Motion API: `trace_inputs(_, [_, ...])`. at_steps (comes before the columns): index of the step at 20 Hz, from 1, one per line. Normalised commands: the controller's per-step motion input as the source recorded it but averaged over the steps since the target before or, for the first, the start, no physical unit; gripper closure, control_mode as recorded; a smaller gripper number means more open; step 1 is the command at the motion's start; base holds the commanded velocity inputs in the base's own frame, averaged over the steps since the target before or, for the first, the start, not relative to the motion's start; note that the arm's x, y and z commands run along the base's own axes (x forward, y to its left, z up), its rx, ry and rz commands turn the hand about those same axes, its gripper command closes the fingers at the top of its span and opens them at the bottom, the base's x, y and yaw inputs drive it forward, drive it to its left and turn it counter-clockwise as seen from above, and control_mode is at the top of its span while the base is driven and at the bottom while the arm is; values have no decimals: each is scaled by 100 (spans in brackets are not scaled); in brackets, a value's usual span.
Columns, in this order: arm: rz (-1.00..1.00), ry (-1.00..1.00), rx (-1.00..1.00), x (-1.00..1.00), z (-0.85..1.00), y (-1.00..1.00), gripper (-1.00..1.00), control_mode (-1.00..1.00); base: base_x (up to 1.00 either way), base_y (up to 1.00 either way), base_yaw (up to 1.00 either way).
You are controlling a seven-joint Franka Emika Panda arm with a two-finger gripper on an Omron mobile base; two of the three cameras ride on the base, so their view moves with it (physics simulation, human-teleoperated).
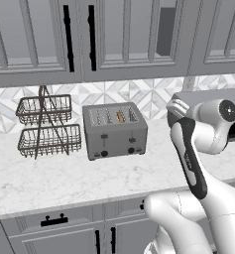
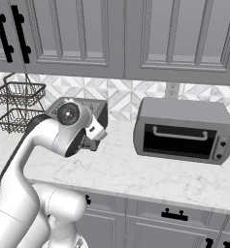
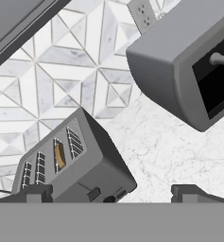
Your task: Start the toaster. Once the lever pops up, take the bread to the plate on the dining counter.
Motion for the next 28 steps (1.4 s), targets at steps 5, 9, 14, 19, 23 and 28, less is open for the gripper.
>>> trace_inputs(5, [0, 0, 0, 0, 0, 0, -100, -100, 0, 0, 0])
trace_inputs(9, [0, 0, 0, 0, 0, 0, -100, -100, 0, 0, 0])
trace_inputs(14, [0, 0, 0, 0, 0, 0, -100, -100, 0, 0, 0])
trace_inputs(19, [0, 0, 0, 0, 0, 0, -100, -100, 0, 0, 0])
trace_inputs(23, [0, 0, 0, 0, 0, 0, -100, -100, 0, 0, 0])
trace_inputs(28, [0, 0, 0, 0, 0, 0, -100, -100, 0, 0, 0])
